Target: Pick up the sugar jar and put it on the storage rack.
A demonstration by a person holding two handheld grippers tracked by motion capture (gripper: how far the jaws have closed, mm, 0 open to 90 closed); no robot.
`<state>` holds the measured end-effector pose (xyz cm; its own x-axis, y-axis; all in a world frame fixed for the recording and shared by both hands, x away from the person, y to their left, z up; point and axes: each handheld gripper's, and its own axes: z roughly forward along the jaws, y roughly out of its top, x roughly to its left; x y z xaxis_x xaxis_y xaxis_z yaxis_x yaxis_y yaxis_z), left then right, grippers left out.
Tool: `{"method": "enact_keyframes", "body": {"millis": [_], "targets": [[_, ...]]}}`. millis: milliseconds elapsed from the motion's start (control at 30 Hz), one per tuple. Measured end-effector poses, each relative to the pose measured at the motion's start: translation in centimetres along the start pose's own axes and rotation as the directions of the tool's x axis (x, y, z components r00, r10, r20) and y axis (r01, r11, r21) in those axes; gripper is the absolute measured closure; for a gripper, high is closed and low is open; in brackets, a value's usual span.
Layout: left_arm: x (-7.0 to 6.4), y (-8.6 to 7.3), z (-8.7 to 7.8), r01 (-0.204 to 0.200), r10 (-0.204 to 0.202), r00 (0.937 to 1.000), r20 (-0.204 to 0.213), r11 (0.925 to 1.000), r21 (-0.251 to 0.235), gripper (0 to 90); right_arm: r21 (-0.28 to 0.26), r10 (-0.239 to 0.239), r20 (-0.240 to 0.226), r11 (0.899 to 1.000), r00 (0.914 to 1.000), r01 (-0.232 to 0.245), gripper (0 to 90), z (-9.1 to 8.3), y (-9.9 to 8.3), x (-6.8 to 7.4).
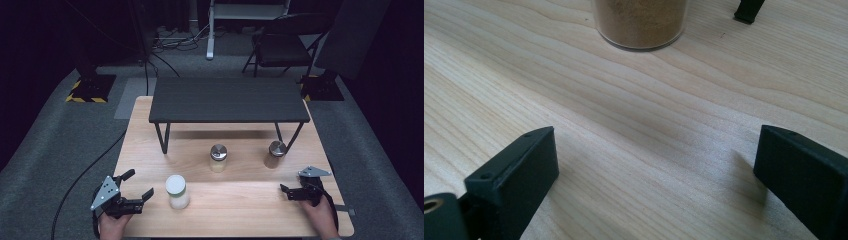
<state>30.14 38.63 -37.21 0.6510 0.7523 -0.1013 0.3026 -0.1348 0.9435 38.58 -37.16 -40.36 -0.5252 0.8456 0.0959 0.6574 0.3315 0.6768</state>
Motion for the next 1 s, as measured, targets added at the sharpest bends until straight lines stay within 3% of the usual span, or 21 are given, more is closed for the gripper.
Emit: {"method": "enact_keyframes", "body": {"millis": [433,1000], "targets": [[-2.7,1.3,-0.2,-0.08,0.081,0.9967,0.009,0.9958,-0.045,1.6,0.0,0.0,0.0,1.0,1.0,0.0,3.9,0.0,0.0,0.0],[-4.7,1.8,0.4,-0.07,0.075,0.9945,0.073,0.9949,-0.072,1.7,0.0,0.0,0.0,1.0,1.0,0.0,3.9,0.0,0.0,0.0]]}}
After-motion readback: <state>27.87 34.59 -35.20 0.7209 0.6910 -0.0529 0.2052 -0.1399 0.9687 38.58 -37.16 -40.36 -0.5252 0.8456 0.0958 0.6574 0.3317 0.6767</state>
